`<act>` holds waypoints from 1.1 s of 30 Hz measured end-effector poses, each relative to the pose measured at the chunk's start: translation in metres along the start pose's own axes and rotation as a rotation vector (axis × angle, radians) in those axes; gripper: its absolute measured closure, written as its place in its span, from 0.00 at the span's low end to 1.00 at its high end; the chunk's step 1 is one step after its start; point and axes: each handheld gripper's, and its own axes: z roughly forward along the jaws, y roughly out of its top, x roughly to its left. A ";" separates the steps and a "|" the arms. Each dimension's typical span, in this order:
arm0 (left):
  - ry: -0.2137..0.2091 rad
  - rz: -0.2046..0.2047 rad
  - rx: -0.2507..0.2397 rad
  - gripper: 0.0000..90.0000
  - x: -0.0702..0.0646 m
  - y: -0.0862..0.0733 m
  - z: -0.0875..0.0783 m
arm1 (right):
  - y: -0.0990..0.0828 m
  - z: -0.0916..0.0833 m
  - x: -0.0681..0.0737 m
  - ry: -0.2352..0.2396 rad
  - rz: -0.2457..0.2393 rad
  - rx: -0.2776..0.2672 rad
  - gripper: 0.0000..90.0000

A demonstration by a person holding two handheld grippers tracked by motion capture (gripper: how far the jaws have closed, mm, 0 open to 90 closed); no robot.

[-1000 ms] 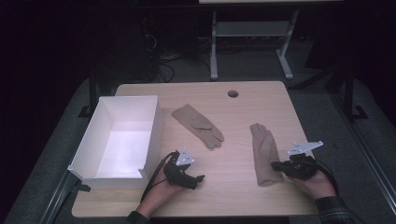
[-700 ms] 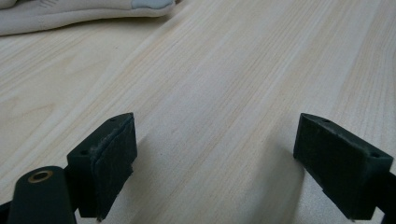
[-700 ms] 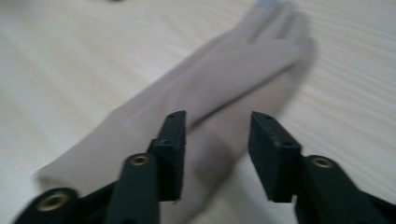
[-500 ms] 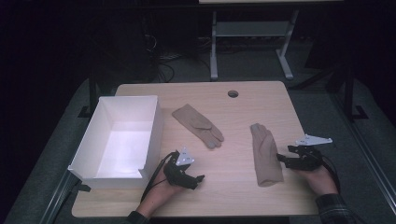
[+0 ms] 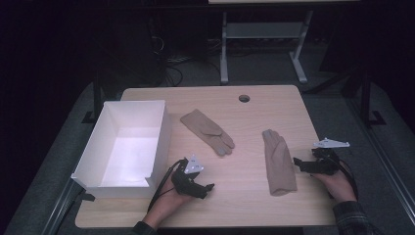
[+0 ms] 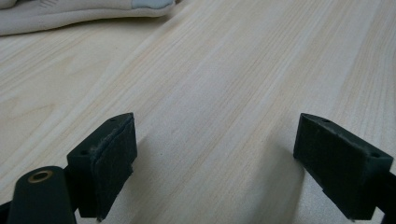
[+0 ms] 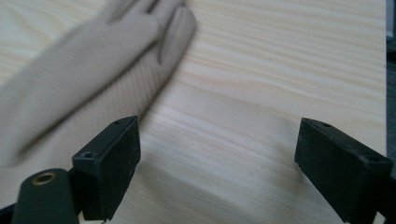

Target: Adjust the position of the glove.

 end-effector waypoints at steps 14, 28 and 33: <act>-0.003 -0.005 0.015 0.14 -0.001 0.005 0.003 | 0.000 0.004 -0.004 -0.002 0.006 -0.009 0.13; -0.015 -0.026 0.012 0.42 0.011 0.034 0.006 | 0.000 0.004 -0.004 -0.001 0.005 -0.009 0.13; -0.012 -0.032 0.026 0.72 0.020 0.044 0.009 | 0.000 0.004 -0.004 -0.001 0.005 -0.009 0.13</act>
